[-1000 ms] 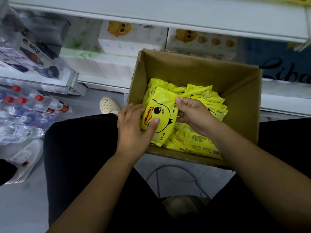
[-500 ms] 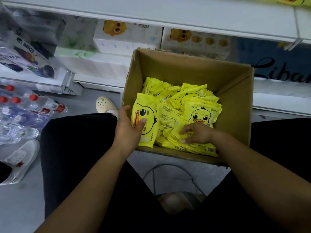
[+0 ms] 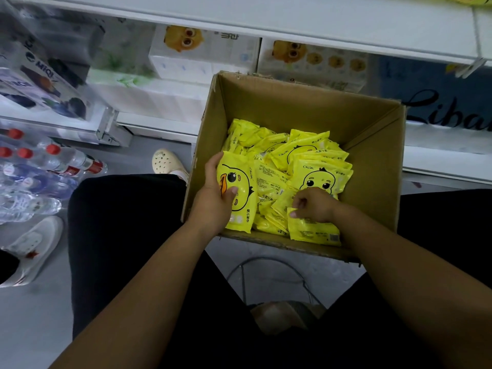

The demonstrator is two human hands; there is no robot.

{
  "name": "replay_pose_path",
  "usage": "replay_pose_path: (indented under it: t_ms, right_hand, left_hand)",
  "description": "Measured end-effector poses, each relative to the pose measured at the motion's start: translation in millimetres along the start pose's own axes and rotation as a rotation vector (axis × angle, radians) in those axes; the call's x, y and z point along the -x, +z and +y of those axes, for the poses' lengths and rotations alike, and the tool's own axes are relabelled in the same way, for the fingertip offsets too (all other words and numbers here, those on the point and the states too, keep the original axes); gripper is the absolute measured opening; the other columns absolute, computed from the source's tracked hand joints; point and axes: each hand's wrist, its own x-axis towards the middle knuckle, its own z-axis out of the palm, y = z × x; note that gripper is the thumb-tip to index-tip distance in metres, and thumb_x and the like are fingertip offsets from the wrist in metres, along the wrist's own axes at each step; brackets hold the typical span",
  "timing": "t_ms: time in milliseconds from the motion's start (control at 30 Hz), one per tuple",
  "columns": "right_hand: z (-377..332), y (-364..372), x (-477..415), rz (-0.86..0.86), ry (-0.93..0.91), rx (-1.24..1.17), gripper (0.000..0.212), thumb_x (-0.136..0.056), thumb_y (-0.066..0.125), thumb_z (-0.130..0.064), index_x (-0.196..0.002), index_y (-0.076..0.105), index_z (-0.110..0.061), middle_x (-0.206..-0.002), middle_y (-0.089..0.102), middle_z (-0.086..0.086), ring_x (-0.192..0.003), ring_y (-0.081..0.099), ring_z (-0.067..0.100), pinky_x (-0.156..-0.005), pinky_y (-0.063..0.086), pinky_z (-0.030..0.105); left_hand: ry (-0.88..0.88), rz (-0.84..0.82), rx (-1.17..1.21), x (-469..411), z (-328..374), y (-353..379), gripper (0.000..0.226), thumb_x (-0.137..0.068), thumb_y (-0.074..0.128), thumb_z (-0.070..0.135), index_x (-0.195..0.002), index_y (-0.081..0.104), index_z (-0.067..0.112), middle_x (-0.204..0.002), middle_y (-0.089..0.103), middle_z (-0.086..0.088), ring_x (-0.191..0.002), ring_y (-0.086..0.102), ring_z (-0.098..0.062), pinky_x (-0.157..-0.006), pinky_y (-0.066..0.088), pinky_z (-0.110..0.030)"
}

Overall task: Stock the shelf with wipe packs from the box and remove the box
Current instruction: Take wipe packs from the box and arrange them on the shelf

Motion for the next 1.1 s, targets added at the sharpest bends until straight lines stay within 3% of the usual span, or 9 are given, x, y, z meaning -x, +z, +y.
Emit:
replay_pose_path:
  t_ms: [133, 233, 400, 533, 633, 733, 833, 967, 1100]
  right_hand:
    - [-7, -23, 15, 0.070, -0.075, -0.173, 0.016, -0.084, 0.081, -0.021, -0.083, 0.067, -0.014, -0.085, 0.067, 0.004, -0.086, 0.060, 0.017, -0.081, 0.048, 0.032]
    - [-21, -41, 30, 0.140, -0.100, -0.327, 0.016, -0.084, 0.080, -0.027, -0.084, 0.068, -0.016, -0.093, 0.069, 0.024, -0.082, 0.057, 0.020, -0.077, 0.045, 0.032]
    - [-61, -56, 61, 0.336, -0.205, -0.545, 0.016, -0.091, 0.074, -0.022, -0.086, 0.062, -0.014, -0.084, 0.064, 0.011, -0.076, 0.052, 0.018, -0.072, 0.044, 0.032]
    - [-91, -60, 86, 0.473, -0.236, -0.737, 0.016, -0.094, 0.070, -0.025, -0.093, 0.062, -0.011, -0.078, 0.064, -0.001, -0.070, 0.057, 0.003, -0.068, 0.048, 0.016]
    - [-106, -55, 99, 0.475, -0.213, -0.891, 0.019, -0.092, 0.071, -0.029, -0.095, 0.064, -0.011, -0.080, 0.067, -0.001, -0.075, 0.061, 0.003, -0.076, 0.050, 0.020]
    - [-115, -44, 107, 0.475, -0.165, -0.947, 0.026, -0.087, 0.077, -0.034, -0.093, 0.067, -0.011, -0.086, 0.072, 0.011, -0.085, 0.069, 0.016, -0.090, 0.055, 0.037]
    - [-119, -38, 114, 0.459, -0.167, -0.945, 0.025, -0.085, 0.079, -0.033, -0.096, 0.069, -0.013, -0.094, 0.077, 0.008, -0.097, 0.073, 0.020, -0.094, 0.055, 0.038]
    - [-118, -38, 126, 0.346, -0.217, -0.871, 0.035, -0.084, 0.077, -0.042, -0.111, 0.066, -0.024, -0.104, 0.076, -0.007, -0.103, 0.070, 0.009, -0.094, 0.051, 0.032]
    - [-117, -27, 135, 0.180, -0.216, -0.681, 0.062, -0.067, 0.076, -0.066, -0.121, 0.060, -0.040, -0.118, 0.068, -0.006, -0.109, 0.067, 0.010, -0.088, 0.053, 0.032]
  left_hand:
    - [0.018, 0.021, -0.032, 2, 0, 0, 0.031, -0.103, 0.056, 0.018, -0.129, 0.045, 0.032, -0.096, 0.066, -0.019, -0.080, 0.065, -0.034, -0.061, 0.048, -0.032]
    - [0.033, 0.052, 0.003, 4, 1, 0, 0.003, -0.103, 0.057, 0.018, -0.103, 0.060, 0.019, -0.102, 0.067, -0.009, -0.080, 0.061, -0.030, -0.058, 0.042, -0.018]
    - [0.075, 0.073, -0.002, 17, 8, -3, 0.023, -0.103, 0.057, 0.025, -0.095, 0.066, 0.006, -0.097, 0.067, -0.019, -0.077, 0.052, -0.009, -0.065, 0.041, -0.014]
    - [0.021, 0.061, 0.110, 42, 30, -4, 0.045, -0.101, 0.046, 0.049, -0.104, 0.073, 0.014, -0.106, 0.069, 0.002, -0.084, 0.061, 0.005, -0.071, 0.044, -0.016]
    - [0.024, 0.002, 0.243, 62, 48, -1, 0.060, -0.087, 0.042, 0.065, -0.106, 0.075, 0.019, -0.114, 0.067, 0.010, -0.092, 0.058, 0.020, -0.075, 0.043, -0.007]
    - [0.057, -0.038, 0.319, 71, 55, 13, 0.054, -0.088, 0.058, 0.067, -0.091, 0.073, 0.016, -0.095, 0.072, -0.003, -0.087, 0.066, -0.013, -0.087, 0.052, -0.030]
    - [0.023, 0.092, 0.331, 74, 53, 27, 0.038, -0.094, 0.069, 0.043, -0.069, 0.065, 0.015, -0.074, 0.060, -0.004, -0.073, 0.053, -0.015, -0.073, 0.044, -0.034]
    - [-0.135, 0.179, 0.554, 80, 49, 25, 0.038, -0.095, 0.070, 0.037, -0.076, 0.066, 0.005, -0.078, 0.055, -0.007, -0.077, 0.048, -0.019, -0.073, 0.042, -0.037]
    - [-0.223, 0.315, 0.652, 83, 53, 11, 0.025, -0.096, 0.069, 0.037, -0.076, 0.077, 0.023, -0.090, 0.073, -0.009, -0.089, 0.068, -0.029, -0.087, 0.057, -0.052]
